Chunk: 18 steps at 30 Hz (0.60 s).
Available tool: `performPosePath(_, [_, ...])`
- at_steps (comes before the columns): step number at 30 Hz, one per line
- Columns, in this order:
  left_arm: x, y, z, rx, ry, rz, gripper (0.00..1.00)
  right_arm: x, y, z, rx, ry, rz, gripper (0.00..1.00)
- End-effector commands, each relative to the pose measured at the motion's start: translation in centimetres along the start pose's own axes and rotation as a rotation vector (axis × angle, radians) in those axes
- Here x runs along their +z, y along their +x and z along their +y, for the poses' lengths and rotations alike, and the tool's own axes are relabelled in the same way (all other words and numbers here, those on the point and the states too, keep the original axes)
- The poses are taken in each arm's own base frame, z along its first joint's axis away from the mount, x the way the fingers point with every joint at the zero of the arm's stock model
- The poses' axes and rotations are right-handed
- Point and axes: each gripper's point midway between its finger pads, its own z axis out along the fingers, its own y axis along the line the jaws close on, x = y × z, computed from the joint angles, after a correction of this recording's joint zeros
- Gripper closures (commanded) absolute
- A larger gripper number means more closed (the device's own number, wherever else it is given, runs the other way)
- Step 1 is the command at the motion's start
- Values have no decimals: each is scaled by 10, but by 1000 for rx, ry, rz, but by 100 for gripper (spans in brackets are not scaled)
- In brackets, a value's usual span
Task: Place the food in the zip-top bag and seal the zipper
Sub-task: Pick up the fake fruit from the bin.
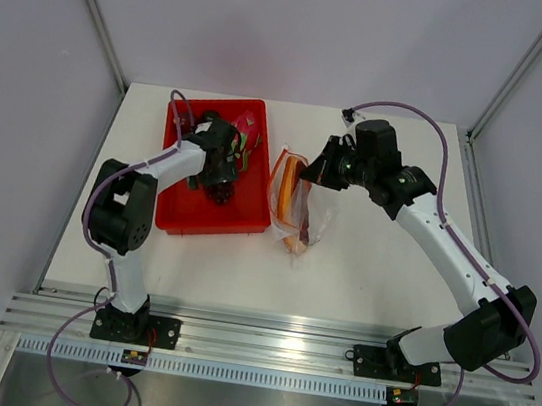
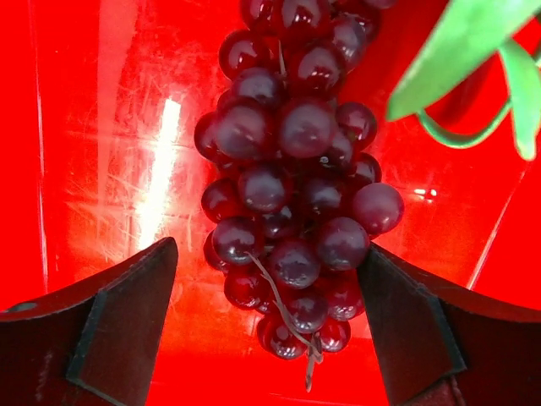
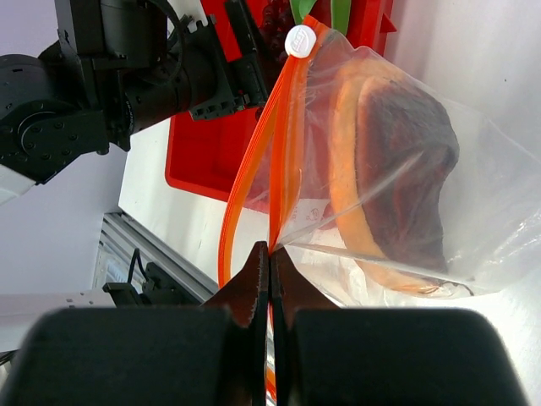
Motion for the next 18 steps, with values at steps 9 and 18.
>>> performPosePath(9, [38,2,-14,-2,55,38,30,-8,-12,22,-30,-53,-41,100])
performPosePath(18, [-40,-41,-22,-10,229,-128,77,-1,-9,16,-29,-38,-25,100])
